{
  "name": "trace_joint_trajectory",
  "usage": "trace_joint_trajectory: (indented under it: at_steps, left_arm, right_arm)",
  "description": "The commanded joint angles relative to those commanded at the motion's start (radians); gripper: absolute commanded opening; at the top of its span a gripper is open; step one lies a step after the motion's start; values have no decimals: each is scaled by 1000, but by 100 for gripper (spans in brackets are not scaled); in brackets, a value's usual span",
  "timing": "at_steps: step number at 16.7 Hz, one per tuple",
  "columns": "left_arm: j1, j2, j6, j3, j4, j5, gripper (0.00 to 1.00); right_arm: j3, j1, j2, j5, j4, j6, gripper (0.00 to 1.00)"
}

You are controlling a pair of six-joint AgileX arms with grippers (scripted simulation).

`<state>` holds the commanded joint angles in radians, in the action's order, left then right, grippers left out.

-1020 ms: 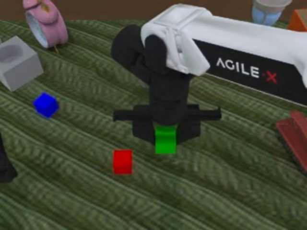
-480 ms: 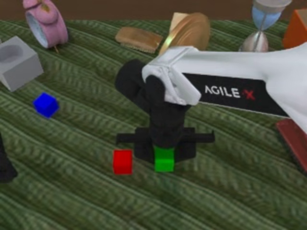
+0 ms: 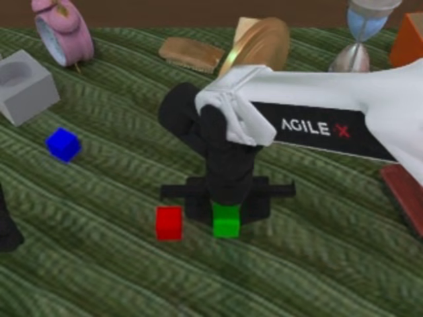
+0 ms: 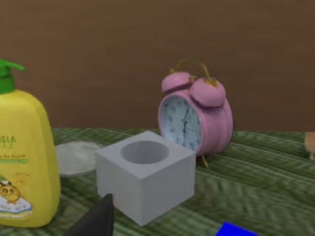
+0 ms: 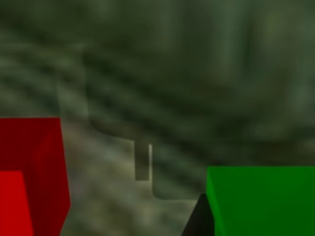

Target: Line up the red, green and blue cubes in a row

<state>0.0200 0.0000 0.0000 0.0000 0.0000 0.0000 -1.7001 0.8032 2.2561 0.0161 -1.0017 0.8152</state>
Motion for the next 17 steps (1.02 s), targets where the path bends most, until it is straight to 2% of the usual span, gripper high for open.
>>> trace_joint_trajectory:
  at_steps: [8, 17]
  left_arm:
    - [0, 0, 0, 0, 0, 0, 100]
    - [0, 0, 0, 0, 0, 0, 100]
  right_arm:
    - [0, 0, 0, 0, 0, 0, 98]
    - [0, -2, -1, 0, 0, 0, 100]
